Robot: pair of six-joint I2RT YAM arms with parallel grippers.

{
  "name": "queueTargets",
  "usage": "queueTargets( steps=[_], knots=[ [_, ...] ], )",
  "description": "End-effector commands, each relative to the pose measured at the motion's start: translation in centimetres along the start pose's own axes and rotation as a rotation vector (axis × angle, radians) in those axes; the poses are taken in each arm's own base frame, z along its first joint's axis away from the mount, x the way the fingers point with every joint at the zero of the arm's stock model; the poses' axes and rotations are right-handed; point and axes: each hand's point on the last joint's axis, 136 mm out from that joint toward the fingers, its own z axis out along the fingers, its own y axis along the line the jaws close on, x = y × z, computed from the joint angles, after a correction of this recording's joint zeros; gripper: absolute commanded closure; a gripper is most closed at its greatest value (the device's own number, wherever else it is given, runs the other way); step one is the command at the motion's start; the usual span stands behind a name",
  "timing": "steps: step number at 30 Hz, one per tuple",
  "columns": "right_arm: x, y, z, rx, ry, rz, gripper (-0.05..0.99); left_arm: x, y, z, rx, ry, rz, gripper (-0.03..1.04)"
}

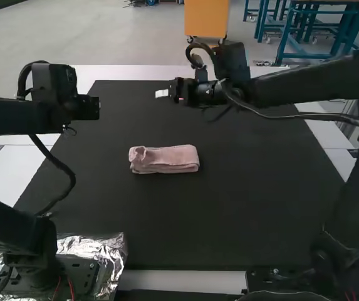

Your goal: Fold the towel.

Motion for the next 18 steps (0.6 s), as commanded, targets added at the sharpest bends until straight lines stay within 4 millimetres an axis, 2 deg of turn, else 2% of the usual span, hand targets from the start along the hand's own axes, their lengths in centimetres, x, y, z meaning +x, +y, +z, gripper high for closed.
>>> queueTargets(
  steps=[1,3,6,9,13,14,18],
  knots=[
    [-6.1,1.3,-4.5,0.025,-0.15,-0.055,0.02,-5.0,-0.1,-2.4,0.032,-0.119,-0.019,0.04],
    [-8.2,1.2,-7.2,0.075,-0.211,-0.067,0.02,-6.5,0.1,-3.9,0.04,-0.154,-0.025,0.04],
    [-9.7,0.6,-11.0,0.175,-0.254,-0.107,0.02,-8.7,0.7,-6.3,0.036,-0.224,-0.042,0.04],
    [-10.2,-0.2,-15.2,0.258,-0.294,-0.155,0.02,-10.9,3.2,-9.3,-0.061,-0.321,-0.086,0.04],
    [-9.9,-1.7,-21.4,0.369,-0.363,-0.138,0.02,-12.8,5.1,-13.6,-0.109,-0.44,-0.131,0.04],
    [-9.5,-1.7,-22.9,0.389,-0.379,-0.137,0.02,-13.3,4.8,-14.8,-0.08,-0.472,-0.13,0.04],
    [-8.0,0.2,-28.3,0.432,-0.457,-0.148,0.02,-14.0,1.0,-19.8,0.207,-0.566,-0.122,0.04]
  ],
)
